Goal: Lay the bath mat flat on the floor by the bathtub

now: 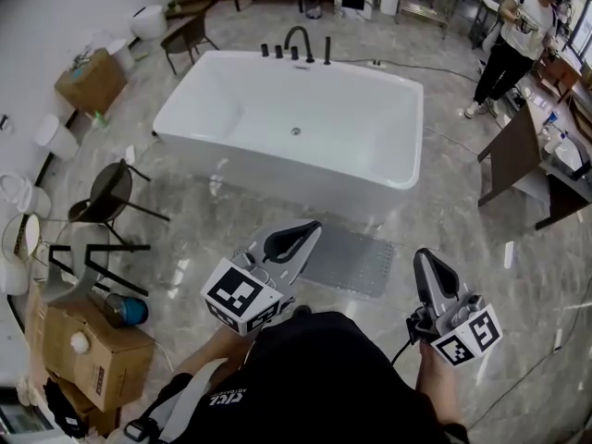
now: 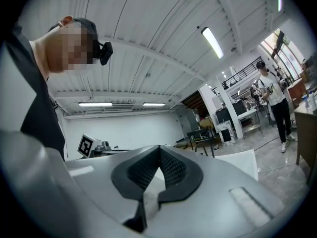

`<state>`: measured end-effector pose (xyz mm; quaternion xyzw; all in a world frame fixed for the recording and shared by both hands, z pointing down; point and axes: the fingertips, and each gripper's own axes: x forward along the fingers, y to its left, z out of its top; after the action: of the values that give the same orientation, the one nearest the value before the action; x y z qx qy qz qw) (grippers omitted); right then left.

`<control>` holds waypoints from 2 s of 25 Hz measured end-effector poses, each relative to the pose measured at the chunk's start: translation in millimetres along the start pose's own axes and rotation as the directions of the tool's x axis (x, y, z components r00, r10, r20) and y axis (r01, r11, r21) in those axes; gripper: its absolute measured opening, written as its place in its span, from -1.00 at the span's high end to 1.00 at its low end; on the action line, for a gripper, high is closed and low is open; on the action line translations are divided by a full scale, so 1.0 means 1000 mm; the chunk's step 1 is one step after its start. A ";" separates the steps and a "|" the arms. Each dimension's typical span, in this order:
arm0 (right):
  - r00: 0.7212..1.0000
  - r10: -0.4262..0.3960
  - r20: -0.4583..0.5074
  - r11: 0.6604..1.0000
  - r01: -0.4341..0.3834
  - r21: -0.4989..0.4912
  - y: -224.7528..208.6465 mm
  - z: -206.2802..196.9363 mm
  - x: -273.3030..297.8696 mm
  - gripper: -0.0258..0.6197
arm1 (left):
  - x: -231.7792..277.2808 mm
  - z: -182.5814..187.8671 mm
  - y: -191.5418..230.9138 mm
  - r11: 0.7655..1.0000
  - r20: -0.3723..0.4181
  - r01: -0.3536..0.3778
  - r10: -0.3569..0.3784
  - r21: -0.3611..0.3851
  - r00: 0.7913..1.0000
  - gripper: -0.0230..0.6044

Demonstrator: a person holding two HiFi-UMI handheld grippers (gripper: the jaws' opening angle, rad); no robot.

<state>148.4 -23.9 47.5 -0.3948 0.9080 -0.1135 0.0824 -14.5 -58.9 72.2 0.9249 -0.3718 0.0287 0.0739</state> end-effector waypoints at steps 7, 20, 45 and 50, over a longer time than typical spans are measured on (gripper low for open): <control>0.999 -0.019 0.031 0.994 0.022 -0.103 -0.001 0.029 -0.012 0.92 | -0.006 -0.012 0.010 1.000 -0.025 -0.019 0.019 -0.009 1.000 0.91; 0.999 -0.012 -0.033 0.997 0.009 -0.076 -0.010 0.001 -0.012 0.92 | 0.004 -0.010 0.009 0.997 -0.005 0.008 -0.009 -0.083 1.000 0.91; 0.998 0.032 -0.047 0.999 -0.033 -0.021 -0.008 -0.011 -0.001 0.92 | -0.004 0.009 0.010 0.998 0.053 -0.001 0.004 -0.061 0.999 0.90; 0.997 0.062 -0.036 0.998 -0.062 -0.008 -0.004 -0.013 0.005 0.92 | -0.005 0.015 0.006 0.999 0.036 -0.027 0.026 0.029 0.999 0.90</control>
<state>144.5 -28.3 60.3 -0.3647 0.9216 -0.1140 0.0678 -22.1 -61.8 57.1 0.9212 -0.3850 0.0186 0.0530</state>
